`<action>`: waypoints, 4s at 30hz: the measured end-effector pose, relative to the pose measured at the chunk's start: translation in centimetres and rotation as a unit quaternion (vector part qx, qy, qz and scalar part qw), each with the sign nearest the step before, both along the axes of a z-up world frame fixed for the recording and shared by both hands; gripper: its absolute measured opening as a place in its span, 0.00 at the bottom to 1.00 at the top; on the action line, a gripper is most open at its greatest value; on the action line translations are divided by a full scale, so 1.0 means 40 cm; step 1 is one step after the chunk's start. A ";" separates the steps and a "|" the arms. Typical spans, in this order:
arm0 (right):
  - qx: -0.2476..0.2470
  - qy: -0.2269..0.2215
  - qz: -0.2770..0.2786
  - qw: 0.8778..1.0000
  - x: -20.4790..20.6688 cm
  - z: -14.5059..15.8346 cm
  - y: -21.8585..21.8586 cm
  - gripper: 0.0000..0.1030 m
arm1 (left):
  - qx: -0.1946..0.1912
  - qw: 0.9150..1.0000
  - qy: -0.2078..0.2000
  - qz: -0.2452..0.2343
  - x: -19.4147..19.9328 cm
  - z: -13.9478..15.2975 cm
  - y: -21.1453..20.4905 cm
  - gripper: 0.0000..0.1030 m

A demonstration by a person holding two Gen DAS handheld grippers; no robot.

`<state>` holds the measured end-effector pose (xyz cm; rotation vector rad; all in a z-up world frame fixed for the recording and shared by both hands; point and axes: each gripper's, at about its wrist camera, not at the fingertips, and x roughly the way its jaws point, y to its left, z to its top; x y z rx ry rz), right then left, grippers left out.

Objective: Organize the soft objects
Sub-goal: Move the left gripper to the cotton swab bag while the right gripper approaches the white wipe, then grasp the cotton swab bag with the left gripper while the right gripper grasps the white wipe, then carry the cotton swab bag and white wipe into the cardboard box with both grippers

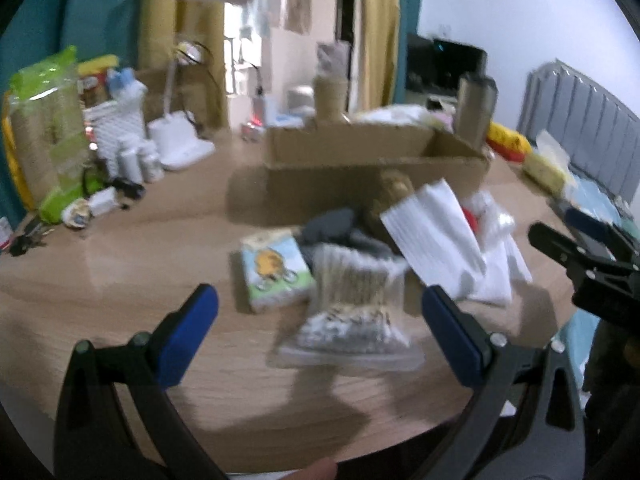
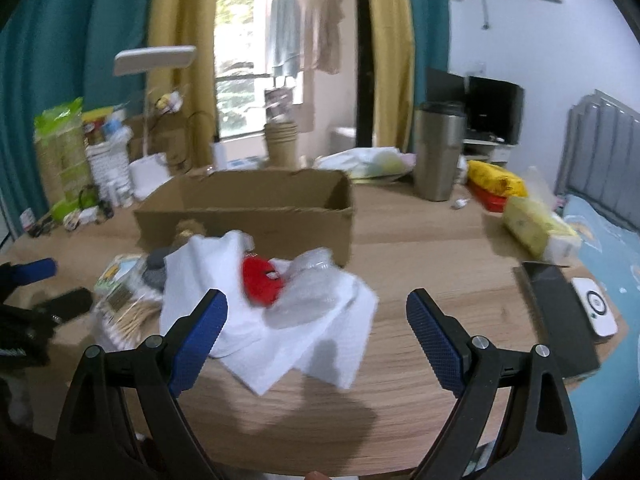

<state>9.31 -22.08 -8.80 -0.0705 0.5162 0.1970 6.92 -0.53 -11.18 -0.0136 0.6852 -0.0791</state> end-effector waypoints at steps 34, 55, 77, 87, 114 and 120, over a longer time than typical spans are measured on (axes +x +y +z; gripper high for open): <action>0.010 0.041 0.121 0.992 0.022 -0.044 0.134 0.73 | -0.026 0.997 0.036 -0.060 0.008 -0.019 0.009 0.52; 0.029 0.080 0.135 0.987 0.072 -0.076 0.151 0.07 | -0.026 0.997 -0.033 -0.058 -0.023 0.060 0.020 0.51; 0.104 -0.023 0.153 0.982 0.027 0.135 0.052 0.06 | -0.025 0.995 -0.092 -0.038 -0.017 0.138 0.046 0.51; 0.099 -0.045 0.125 0.986 0.063 0.164 0.012 0.07 | -0.016 0.989 -0.147 -0.016 0.012 0.184 0.044 0.51; 0.092 -0.054 0.087 0.990 0.244 0.145 -0.003 0.07 | -0.020 0.982 -0.185 0.019 0.220 0.193 0.048 0.51; 0.078 -0.019 0.075 0.994 0.308 0.112 -0.002 0.07 | -0.029 0.985 -0.168 0.017 0.275 0.154 0.046 0.51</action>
